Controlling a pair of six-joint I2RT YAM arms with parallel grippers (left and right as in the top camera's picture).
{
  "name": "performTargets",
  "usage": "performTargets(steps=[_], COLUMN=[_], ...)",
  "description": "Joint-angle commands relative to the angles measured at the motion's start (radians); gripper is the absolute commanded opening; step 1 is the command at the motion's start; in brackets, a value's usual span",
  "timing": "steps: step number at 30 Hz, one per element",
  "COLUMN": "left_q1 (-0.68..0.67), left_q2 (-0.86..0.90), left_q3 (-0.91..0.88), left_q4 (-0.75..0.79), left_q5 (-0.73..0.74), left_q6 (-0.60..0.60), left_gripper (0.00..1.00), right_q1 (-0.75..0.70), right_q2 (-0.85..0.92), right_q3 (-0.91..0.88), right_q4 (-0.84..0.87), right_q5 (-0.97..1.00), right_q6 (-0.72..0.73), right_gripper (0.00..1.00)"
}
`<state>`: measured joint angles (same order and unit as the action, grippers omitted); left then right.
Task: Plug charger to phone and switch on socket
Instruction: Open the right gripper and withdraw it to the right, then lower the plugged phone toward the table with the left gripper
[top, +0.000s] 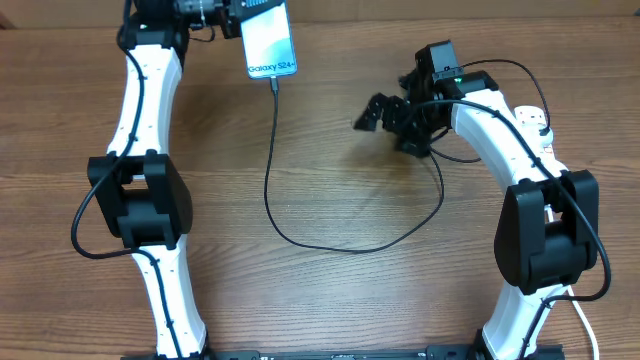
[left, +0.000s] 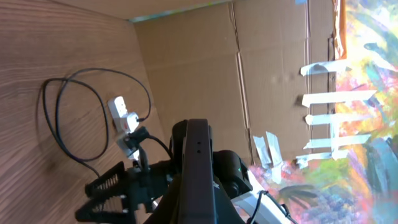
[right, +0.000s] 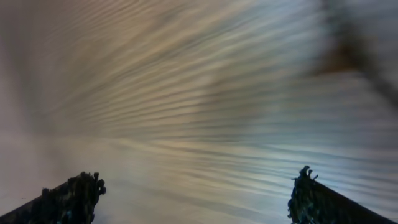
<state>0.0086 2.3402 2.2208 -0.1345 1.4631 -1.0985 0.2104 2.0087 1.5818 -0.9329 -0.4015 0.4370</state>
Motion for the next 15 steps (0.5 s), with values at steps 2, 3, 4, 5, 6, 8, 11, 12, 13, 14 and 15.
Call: performTargets(steps=[2, 3, 4, 5, 6, 8, 11, 12, 13, 14, 15], left_q1=[-0.036, -0.040, -0.042, -0.044, -0.046, -0.052, -0.069, -0.076, -0.085, -0.094, -0.105], left_q2=[-0.006, -0.006, -0.006, -0.006, -0.006, -0.006, -0.006, -0.006, -0.006, -0.006, -0.006], left_q3=[0.019, 0.019, 0.019, 0.019, 0.019, 0.019, 0.018, 0.018, 0.018, 0.017, 0.014], left_q4=[-0.117, -0.164, -0.212, -0.275, -0.338, -0.480, -0.621, -0.650, -0.678, -0.697, -0.712], left_q5=[-0.005, -0.021, -0.042, -0.073, -0.107, -0.187, -0.259, -0.277, -0.301, -0.322, -0.348], left_q6=[0.172, 0.211, 0.248, 0.292, 0.334, 0.434, 0.587, 0.624, 0.660, 0.678, 0.685], left_gripper=[0.04, 0.04, 0.04, 0.04, 0.04, 0.04, 0.04, 0.04, 0.04, 0.04, 0.04], right_q1=[0.003, 0.003, 0.003, 0.003, 0.003, 0.003, 0.003, 0.003, 0.003, 0.003, 0.003], right_q2=[-0.003, -0.003, -0.003, -0.003, -0.003, -0.003, -0.003, -0.003, -0.003, -0.003, -0.003], right_q3=[0.008, 0.008, 0.008, 0.008, 0.008, 0.008, 0.008, 0.008, 0.008, 0.008, 0.008], right_q4=[-0.063, -0.070, -0.077, -0.082, -0.086, -0.087, -0.086, -0.086, -0.086, -0.085, -0.084], right_q5=[0.264, 0.271, 0.275, 0.274, 0.274, 0.274, 0.274, 0.273, 0.273, 0.273, 0.269], right_q6=[-0.027, -0.027, -0.027, -0.027, -0.027, -0.027, -0.027, -0.027, -0.027, -0.027, -0.026], right_gripper=[1.00, 1.00, 1.00, 1.00, 1.00, 1.00, 1.00, 1.00, 1.00, 1.00, 1.00])
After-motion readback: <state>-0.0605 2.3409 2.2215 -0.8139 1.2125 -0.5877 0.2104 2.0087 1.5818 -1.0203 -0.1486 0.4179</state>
